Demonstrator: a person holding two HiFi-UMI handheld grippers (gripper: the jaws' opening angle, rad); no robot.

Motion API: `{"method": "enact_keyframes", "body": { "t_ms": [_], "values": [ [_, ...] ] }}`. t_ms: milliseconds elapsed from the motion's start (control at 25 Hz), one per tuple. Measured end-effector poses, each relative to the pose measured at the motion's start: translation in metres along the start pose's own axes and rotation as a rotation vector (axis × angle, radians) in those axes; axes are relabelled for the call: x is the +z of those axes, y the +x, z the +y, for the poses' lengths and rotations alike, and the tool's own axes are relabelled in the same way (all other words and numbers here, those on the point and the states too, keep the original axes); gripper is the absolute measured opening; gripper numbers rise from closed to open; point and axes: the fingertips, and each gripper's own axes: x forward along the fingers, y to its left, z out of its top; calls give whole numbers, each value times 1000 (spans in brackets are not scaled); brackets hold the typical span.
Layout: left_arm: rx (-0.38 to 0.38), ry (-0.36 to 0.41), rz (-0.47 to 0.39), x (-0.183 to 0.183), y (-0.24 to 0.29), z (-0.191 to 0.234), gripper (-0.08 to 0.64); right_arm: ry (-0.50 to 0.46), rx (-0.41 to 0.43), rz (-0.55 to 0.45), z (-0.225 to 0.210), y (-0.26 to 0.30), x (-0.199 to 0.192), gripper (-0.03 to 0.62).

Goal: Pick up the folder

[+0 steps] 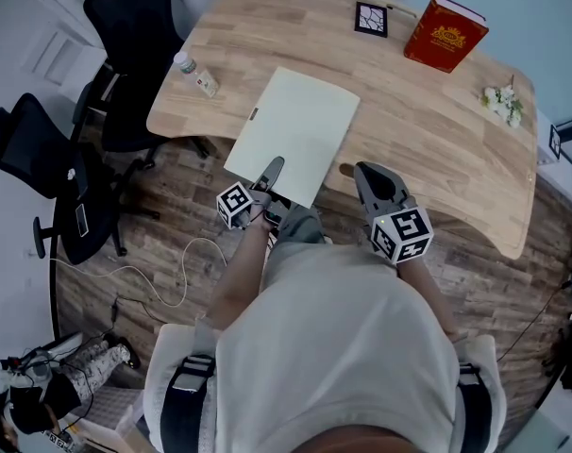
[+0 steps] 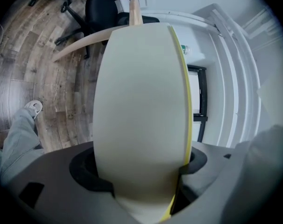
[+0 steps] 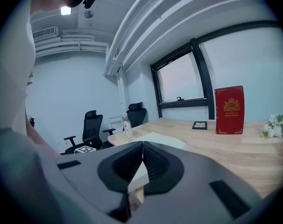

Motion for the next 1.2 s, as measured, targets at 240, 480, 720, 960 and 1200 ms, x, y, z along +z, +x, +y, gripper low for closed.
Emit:
{"method": "enact_keyframes", "body": {
  "t_ms": [240, 480, 720, 960, 1200],
  "values": [
    [-24, 34, 1, -1, -1, -6, 356, -3, 1, 3, 2, -2, -2, 18],
    [-19, 59, -6, -1, -6, -12, 324, -8, 6, 0, 5, -4, 0, 18],
    [-28, 60, -15, -4, -16, -16, 301, -7, 18, -1, 8, -5, -2, 18],
    [-96, 19, -36, -9, -31, -29, 284, -3, 35, -4, 16, -8, -3, 18],
    [-147, 16, -52, -13, -45, -45, 282, 2, 45, -10, 22, -12, -6, 18]
  ]
}}
